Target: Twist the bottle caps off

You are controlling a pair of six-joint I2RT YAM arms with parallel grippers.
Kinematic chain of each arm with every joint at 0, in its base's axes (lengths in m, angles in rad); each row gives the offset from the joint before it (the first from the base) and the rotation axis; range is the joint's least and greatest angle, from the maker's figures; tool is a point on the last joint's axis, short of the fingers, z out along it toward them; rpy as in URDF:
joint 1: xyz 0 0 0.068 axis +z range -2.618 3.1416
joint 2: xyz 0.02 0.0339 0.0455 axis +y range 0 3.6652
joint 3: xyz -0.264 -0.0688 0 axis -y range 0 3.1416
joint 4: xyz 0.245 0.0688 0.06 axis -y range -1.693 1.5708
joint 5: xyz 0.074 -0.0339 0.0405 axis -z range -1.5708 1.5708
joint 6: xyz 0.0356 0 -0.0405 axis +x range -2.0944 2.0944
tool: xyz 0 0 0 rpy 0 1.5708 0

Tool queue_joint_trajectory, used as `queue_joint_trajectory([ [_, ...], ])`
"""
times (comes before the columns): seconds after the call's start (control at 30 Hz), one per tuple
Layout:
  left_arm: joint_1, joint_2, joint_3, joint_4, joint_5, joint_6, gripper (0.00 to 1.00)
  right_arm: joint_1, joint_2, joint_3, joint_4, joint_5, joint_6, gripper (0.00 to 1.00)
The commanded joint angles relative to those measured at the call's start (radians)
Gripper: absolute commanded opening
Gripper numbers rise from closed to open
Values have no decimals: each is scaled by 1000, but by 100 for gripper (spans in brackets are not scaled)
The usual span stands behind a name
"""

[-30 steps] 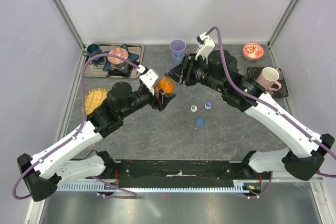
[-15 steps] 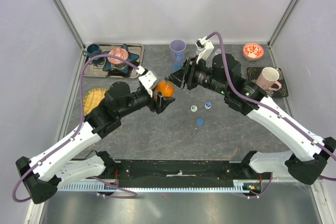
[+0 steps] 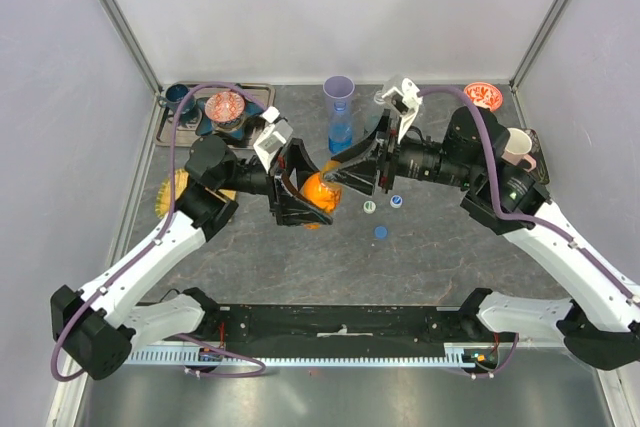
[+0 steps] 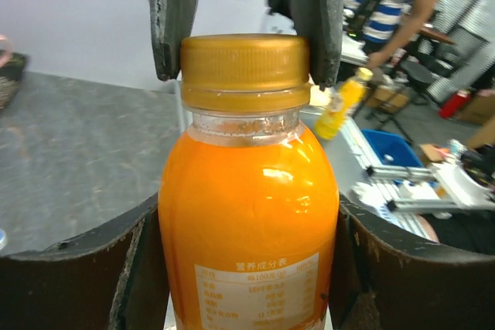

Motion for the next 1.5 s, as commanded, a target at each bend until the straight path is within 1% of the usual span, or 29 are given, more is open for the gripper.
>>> queue_joint_trajectory([
  [0.0,-11,35,44,418,240,-309,26,16,6,-16,-73,-232,-144,0],
  [0.03,-11,55,38,462,249,-343,26,16,-3,-22,-71,-283,-156,0],
  [0.07,-11,64,35,548,265,-406,27,16,-13,-39,-65,-294,-181,0],
  [0.1,-11,73,32,579,269,-429,27,16,-22,-51,-59,-309,-196,0],
  [0.2,-11,102,23,628,282,-469,27,16,-51,-93,-22,-369,-228,0],
  [0.3,-11,127,20,676,289,-503,27,16,-40,-110,-11,-439,-248,0],
  [0.4,-11,141,17,693,292,-526,27,16,-31,-118,-14,-443,-259,0],
  [0.5,-11,136,12,684,294,-515,28,16,-31,-121,-14,-427,-255,0],
  [0.53,-11,133,12,641,294,-485,28,16,-31,-119,-14,-415,-252,0],
  [0.57,-11,127,12,609,291,-457,29,15,-31,-121,-14,-371,-245,0],
  [0.6,-11,115,14,570,285,-389,29,16,-33,-118,-14,-340,-236,10],
  [0.63,-11,106,17,456,271,-341,29,16,-34,-111,-14,-299,-218,17],
  [0.67,-13,95,20,393,260,-289,30,16,-37,-108,-14,-268,-212,25],
  [0.7,-11,70,27,318,247,-177,31,16,-46,-107,-14,-219,-206,37],
  [0.73,-11,58,33,188,213,-119,31,16,-51,-101,-14,-200,-196,42],
  [0.77,-11,47,38,118,195,-63,31,16,-54,-96,-14,-187,-189,48],
  [0.8,-11,34,44,67,175,27,32,16,-59,-90,-14,-173,-184,56],
  [0.87,-11,7,47,-25,132,84,32,16,-60,-69,-14,-144,-167,63],
  [0.9,-11,1,47,-40,121,119,32,15,-56,-61,-14,-134,-160,68],
  [1.0,-11,-11,44,-80,92,153,32,16,-49,-30,-14,-104,-137,76],
  [1.07,-11,-14,44,-96,78,167,32,16,-46,-6,-14,-76,-127,79],
  [1.1,-11,-19,47,-128,70,192,32,16,-43,2,-14,-64,-120,83],
  [1.17,-13,-29,49,-163,24,224,32,16,-40,27,-13,-44,-109,88],
  [1.2,-13,-34,52,-203,1,259,32,16,-40,36,-10,-42,-95,93],
  [1.27,-13,-45,50,-237,-88,293,32,15,-39,65,-8,-41,-81,98],
  [1.37,-14,-65,46,-284,-239,354,32,16,-55,82,32,-3,-31,98],
  [1.4,-22,-78,40,-292,-284,382,31,16,-60,82,61,57,-17,98],
  [1.43,-31,-88,37,-304,-381,400,31,16,-63,85,67,100,24,98],
  [1.47,-43,-94,32,-315,-451,422,31,16,-59,88,69,148,47,98],
])
